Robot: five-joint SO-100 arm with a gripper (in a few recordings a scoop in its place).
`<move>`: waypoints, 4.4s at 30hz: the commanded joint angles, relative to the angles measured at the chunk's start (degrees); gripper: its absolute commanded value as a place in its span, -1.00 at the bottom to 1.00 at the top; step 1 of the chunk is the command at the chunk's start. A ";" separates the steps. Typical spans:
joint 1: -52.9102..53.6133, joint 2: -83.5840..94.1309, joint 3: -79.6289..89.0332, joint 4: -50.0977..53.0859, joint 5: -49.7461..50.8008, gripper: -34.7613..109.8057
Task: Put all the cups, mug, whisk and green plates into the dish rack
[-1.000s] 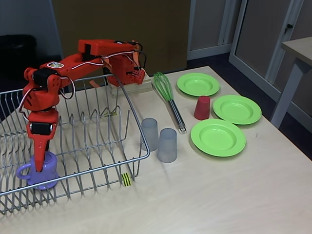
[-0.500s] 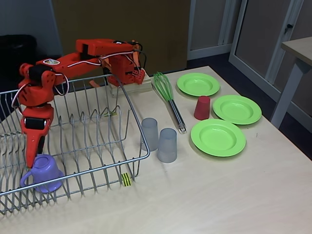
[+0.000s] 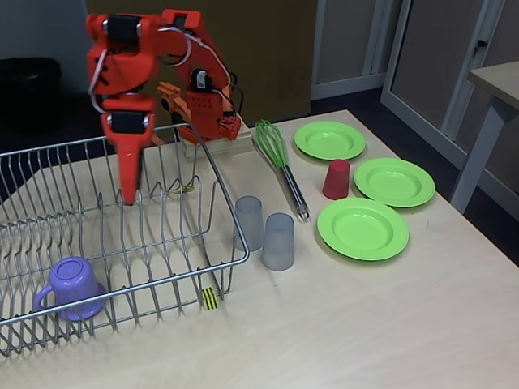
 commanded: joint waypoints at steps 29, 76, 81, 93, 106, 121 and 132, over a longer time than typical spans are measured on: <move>-40.87 10.11 53.00 -45.35 64.42 0.05; -35.33 5.10 39.02 -32.52 49.22 -0.44; -37.09 -0.70 21.80 -23.03 42.63 -0.45; -28.21 11.16 10.90 -11.34 16.70 -0.46; 0.79 8.17 11.34 -8.35 -5.36 -0.47; 5.80 -17.31 -0.09 -9.58 -12.30 -0.44; 9.05 -23.73 -5.80 -7.12 -14.77 -0.19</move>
